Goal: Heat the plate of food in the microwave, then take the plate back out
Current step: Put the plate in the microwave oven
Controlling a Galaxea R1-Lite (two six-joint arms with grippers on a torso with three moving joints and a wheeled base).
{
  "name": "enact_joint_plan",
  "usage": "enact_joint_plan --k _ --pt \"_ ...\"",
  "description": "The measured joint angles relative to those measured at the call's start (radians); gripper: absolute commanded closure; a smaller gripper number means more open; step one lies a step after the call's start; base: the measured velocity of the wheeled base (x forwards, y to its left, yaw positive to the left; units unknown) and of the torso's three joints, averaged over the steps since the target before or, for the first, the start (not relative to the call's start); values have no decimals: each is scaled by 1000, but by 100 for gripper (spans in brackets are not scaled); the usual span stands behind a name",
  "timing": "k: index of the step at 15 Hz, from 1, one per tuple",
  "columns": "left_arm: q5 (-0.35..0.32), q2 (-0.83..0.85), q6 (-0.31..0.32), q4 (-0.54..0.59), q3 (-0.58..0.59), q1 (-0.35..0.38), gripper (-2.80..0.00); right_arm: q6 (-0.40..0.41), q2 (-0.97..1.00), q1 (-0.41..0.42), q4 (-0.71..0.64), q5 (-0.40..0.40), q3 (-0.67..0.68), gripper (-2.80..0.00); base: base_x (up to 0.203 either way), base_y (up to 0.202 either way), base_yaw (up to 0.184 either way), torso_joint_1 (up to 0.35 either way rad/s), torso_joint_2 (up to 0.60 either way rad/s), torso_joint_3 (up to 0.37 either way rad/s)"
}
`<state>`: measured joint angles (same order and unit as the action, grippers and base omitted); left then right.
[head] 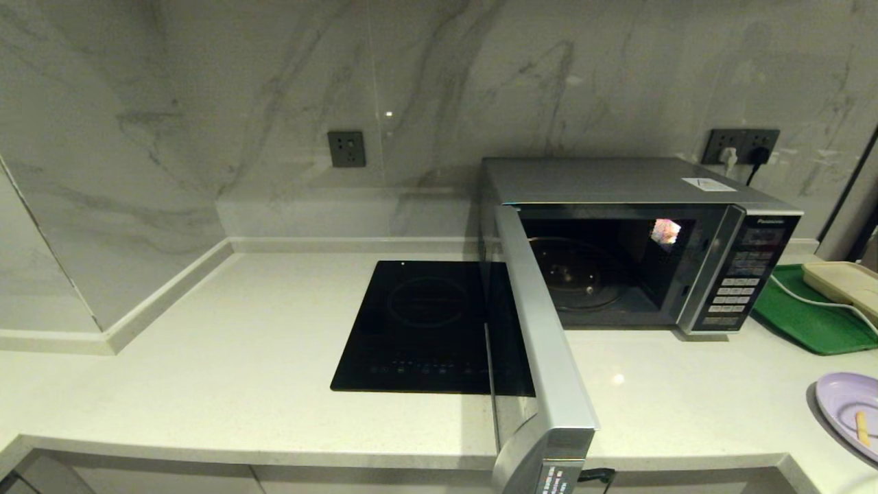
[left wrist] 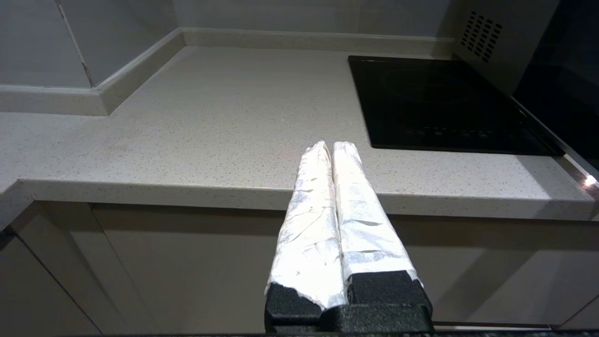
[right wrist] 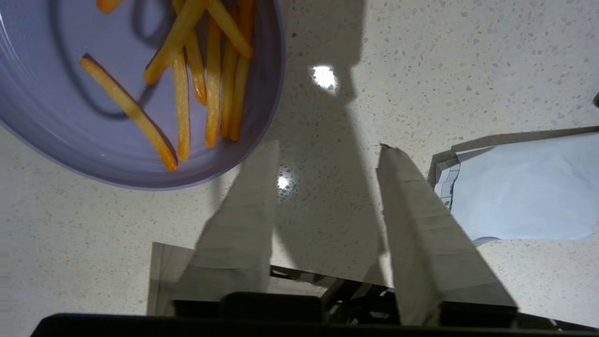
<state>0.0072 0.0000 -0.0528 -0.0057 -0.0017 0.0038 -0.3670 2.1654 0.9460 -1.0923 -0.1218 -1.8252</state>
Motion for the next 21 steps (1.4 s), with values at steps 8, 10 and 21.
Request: enact_joint_plan --k 8,10,21 --pt "1 0 0 0 0 -1 0 -3 -117 31 0 30 135 -280 0 0 0 0 0 0" --pt "0 0 0 0 0 0 0 -3 -141 56 5 44 182 -280 0 0 0 0 0 0" --pt "0 0 -1 0 0 0 0 68 -172 166 165 70 372 -280 0 0 0 0 0 0"
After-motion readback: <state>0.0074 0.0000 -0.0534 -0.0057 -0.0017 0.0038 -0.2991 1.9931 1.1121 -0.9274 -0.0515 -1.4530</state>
